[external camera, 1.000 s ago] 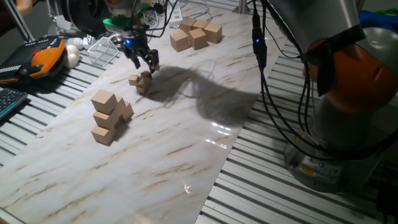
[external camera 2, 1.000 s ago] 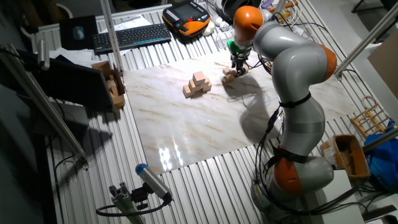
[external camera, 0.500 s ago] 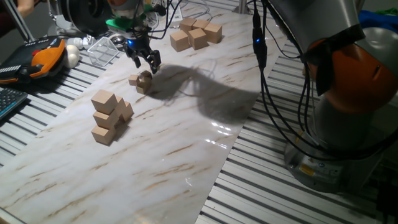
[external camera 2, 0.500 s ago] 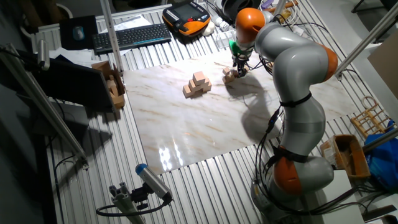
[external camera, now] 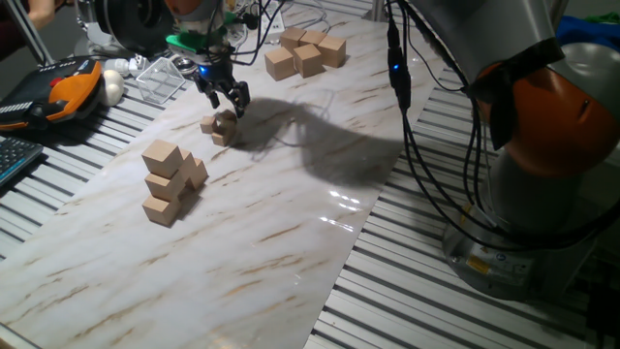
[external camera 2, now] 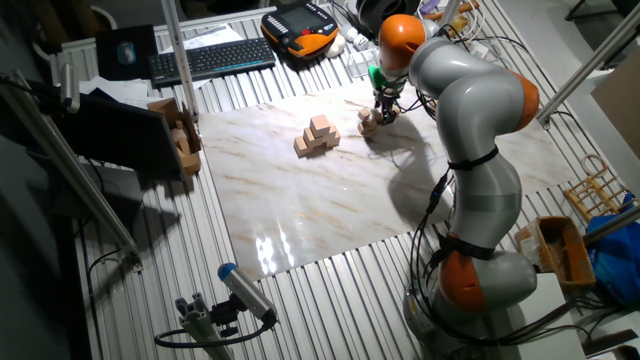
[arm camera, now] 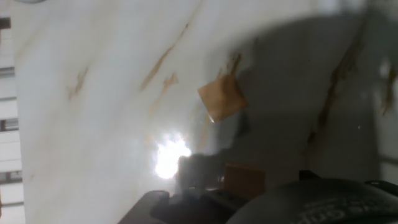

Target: Stack the blocks into a pyramid shape

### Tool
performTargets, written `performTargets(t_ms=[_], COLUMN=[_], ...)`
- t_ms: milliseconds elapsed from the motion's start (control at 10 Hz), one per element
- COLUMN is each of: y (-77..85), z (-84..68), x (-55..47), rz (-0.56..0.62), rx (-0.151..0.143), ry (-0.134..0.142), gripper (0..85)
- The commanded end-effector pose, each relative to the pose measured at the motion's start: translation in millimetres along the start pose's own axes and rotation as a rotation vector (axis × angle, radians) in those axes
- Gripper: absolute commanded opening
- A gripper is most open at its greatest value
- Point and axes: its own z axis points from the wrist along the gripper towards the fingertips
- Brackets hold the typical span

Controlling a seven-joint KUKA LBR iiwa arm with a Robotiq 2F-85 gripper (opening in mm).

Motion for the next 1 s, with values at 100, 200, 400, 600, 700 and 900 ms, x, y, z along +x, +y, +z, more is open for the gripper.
performTargets(t_ms=[100, 200, 400, 600, 700, 900], y=[-0.1, -0.8, -0.7, -1.8, -2.2, -2.5], z=[3.2, 4.4, 7.0, 11.4, 12.1, 13.0], x=[-3.5, -4.2, -3.7, -3.4, -3.3, -3.1], rz=[-0.005, -0.011, -0.031, -0.036, -0.039, -0.059], rx=[0.014, 0.014, 0.023, 0.019, 0.017, 0.017], ry=[0.018, 0.022, 0.025, 0.033, 0.027, 0.027], gripper=[68.0, 68.0, 51.0, 51.0, 51.0, 51.0])
